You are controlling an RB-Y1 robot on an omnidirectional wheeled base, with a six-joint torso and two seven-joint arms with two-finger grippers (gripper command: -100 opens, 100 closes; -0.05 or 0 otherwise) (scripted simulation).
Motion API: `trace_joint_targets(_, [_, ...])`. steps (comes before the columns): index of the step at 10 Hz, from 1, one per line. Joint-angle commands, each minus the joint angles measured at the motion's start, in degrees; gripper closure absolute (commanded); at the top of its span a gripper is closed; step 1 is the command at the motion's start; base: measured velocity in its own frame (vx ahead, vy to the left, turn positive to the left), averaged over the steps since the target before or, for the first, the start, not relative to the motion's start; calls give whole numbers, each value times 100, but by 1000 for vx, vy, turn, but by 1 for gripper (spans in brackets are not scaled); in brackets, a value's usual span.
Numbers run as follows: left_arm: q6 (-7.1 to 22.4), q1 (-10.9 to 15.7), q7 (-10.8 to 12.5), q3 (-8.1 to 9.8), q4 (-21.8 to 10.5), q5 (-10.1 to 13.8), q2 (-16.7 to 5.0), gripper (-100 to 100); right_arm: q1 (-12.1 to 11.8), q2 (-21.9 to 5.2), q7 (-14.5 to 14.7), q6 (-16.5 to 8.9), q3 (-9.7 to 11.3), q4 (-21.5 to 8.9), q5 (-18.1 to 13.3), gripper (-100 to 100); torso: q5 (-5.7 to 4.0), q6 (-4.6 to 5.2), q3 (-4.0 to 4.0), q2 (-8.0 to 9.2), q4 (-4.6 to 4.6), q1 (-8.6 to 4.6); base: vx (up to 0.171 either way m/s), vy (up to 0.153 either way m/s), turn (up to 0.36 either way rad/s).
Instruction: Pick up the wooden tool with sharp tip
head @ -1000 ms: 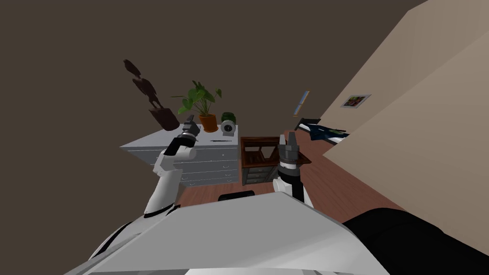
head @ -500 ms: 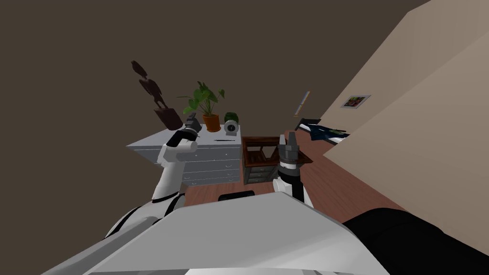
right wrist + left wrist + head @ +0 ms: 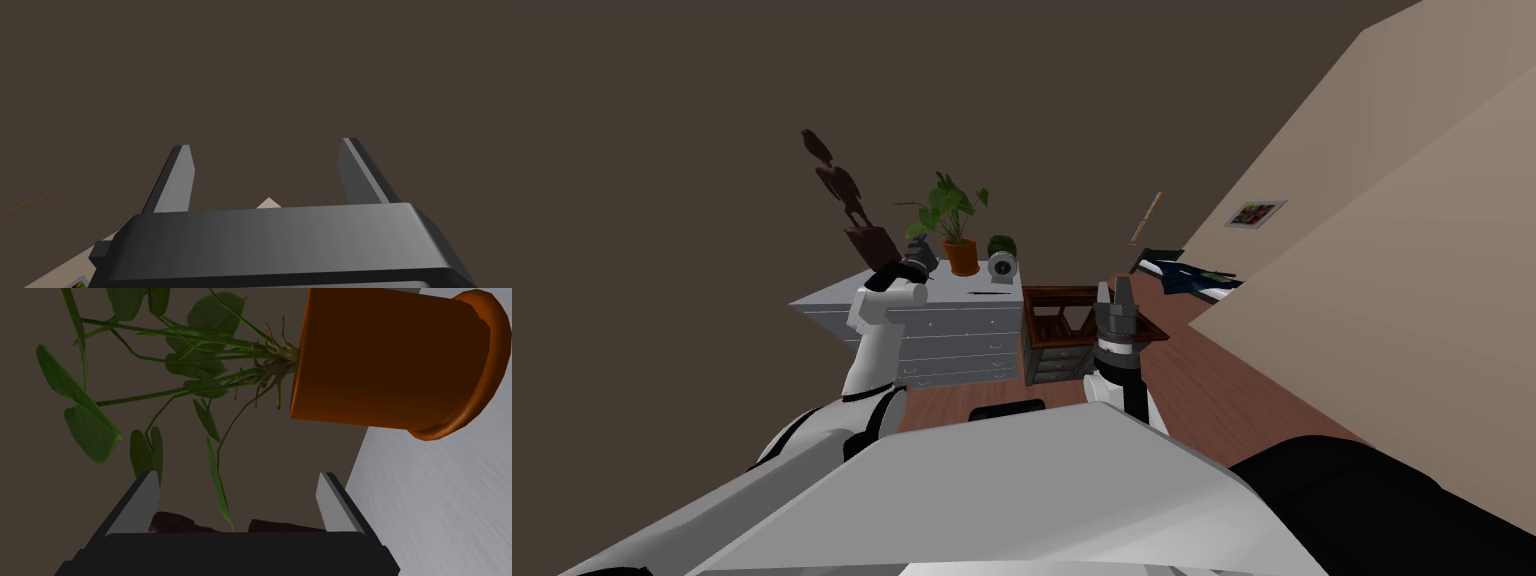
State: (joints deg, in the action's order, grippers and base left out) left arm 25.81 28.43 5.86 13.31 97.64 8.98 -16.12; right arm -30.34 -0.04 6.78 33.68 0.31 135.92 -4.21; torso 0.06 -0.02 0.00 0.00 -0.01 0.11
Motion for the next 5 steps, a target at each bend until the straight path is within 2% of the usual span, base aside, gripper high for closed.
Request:
trace_joint_targets(1, [286,286,112,52,-286,19,-6,-100,0,0,0,0,0,0,0,0,0,0,0,0,0,0,-6,74,15])
trace_joint_targets(2, [420,443,112,52,-352,19,-6,-100,0,0,0,0,0,0,0,0,1,0,0,0,0,11,-6,78,-6])
trace_joint_targets(3, [507,459,112,52,-352,19,-6,-100,0,0,0,0,0,0,0,0,2,0,0,0,0,12,-1,32,-4])
trace_joint_targets(4, [719,701,222,94,-614,49,-19,-100,0,0,0,0,0,0,0,0,0,0,0,0,0,-1,-5,55,12])
trace_joint_targets(5, [889,862,222,94,-677,49,-19,-100,0,0,0,0,0,0,0,0,0,0,0,0,0,4,-1,66,-2])
